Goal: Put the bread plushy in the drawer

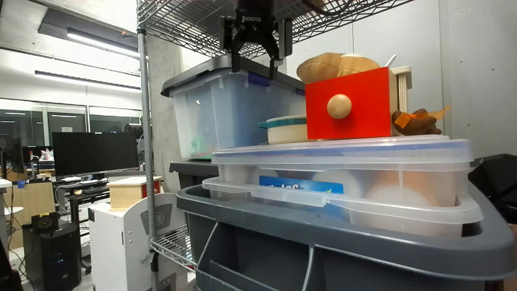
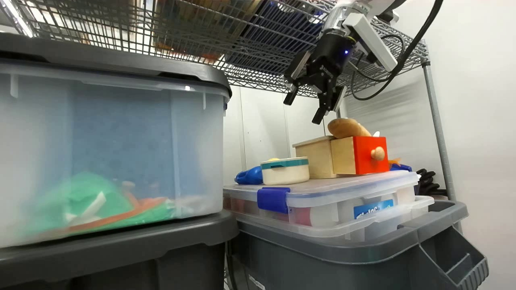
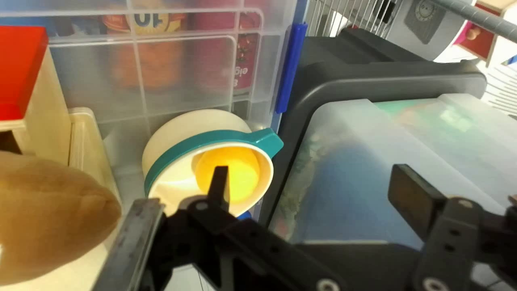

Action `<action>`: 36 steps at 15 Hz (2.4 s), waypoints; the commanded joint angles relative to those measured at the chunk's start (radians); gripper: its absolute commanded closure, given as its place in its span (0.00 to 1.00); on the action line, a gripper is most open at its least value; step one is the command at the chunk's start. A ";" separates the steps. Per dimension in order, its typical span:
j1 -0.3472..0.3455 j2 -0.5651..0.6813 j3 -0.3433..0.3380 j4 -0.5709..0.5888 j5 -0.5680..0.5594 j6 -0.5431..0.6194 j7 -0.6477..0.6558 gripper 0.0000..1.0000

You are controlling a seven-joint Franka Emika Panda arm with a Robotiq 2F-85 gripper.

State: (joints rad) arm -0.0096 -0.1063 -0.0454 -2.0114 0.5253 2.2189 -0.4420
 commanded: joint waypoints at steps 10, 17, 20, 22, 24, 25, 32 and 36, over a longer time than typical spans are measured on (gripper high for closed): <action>0.007 -0.157 0.034 -0.123 -0.291 -0.095 0.255 0.00; -0.008 -0.287 0.081 -0.236 -0.512 -0.135 0.433 0.00; -0.015 -0.327 0.091 -0.285 -0.582 -0.132 0.500 0.00; -0.021 -0.344 0.091 -0.321 -0.618 -0.136 0.532 0.00; -0.024 -0.354 0.087 -0.343 -0.635 -0.143 0.552 0.00; -0.024 -0.359 0.084 -0.353 -0.636 -0.146 0.554 0.00; -0.020 -0.396 0.085 -0.367 -0.629 -0.170 0.556 0.00; -0.015 -0.434 0.085 -0.371 -0.621 -0.206 0.550 0.00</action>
State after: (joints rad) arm -0.0261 -0.4894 0.0323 -2.3703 -0.0919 2.0572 0.1017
